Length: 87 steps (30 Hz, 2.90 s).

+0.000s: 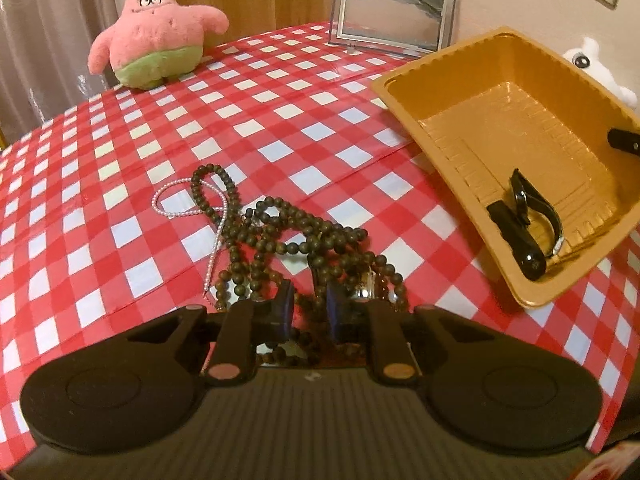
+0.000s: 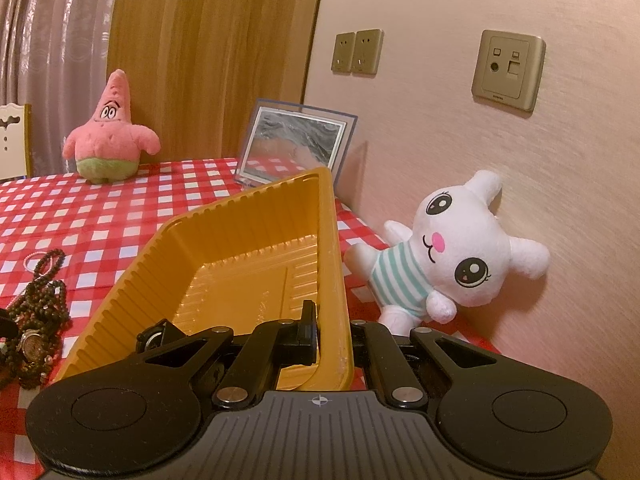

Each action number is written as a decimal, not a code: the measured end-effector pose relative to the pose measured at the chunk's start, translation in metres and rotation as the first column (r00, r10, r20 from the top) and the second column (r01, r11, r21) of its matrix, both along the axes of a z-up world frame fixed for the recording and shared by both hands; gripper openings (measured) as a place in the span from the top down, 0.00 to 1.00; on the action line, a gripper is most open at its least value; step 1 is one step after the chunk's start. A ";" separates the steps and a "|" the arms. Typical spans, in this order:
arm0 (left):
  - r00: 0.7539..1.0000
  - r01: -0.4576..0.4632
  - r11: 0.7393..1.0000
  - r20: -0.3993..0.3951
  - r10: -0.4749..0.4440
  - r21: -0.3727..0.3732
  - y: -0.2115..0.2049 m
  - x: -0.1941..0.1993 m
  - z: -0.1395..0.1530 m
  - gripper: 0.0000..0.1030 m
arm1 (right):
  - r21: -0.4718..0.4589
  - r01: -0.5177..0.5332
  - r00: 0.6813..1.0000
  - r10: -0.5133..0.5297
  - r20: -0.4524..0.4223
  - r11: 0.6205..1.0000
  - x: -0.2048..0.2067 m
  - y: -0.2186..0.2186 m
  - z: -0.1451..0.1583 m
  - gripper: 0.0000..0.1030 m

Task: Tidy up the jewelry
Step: 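Grasp the dark bead bracelet in the pile with the left tool, then carry the bead bracelet into the orange tray and release it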

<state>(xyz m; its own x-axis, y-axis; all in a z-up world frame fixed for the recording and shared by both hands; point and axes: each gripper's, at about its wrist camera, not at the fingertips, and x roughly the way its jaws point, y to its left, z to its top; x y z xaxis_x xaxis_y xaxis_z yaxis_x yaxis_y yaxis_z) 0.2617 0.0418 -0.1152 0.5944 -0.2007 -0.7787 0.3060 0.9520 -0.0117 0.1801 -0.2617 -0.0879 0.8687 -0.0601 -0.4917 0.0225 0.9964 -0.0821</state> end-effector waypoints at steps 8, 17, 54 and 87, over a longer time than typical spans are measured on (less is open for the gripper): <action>0.999 0.012 0.999 -0.033 -0.013 -0.031 0.002 0.008 -0.006 0.86 | 0.002 0.005 1.000 -0.005 -0.004 1.000 0.000 -0.001 -0.001 0.96; 0.998 0.037 0.999 -0.050 -0.038 -0.027 -0.001 0.013 -0.012 0.94 | 0.000 0.004 1.000 -0.004 -0.005 1.000 0.002 -0.001 -0.002 0.96; 0.969 0.244 0.901 0.118 -0.216 -0.358 -0.081 -0.009 0.092 0.94 | 0.002 -0.012 1.000 0.012 0.007 1.000 -0.001 0.000 -0.001 0.96; 0.997 -0.050 0.968 0.046 0.063 -0.246 -0.033 -0.014 0.075 0.78 | 0.034 -0.026 1.000 0.027 0.000 0.999 0.004 -0.013 -0.005 0.96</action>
<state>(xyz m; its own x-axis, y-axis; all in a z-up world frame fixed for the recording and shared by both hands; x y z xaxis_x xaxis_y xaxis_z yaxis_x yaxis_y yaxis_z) 0.2476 0.0091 -0.0401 0.6492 -0.3461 -0.6773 0.2580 0.9379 -0.2319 0.1842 -0.2749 -0.0930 0.8694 -0.0203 -0.4936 -0.0040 0.9988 -0.0480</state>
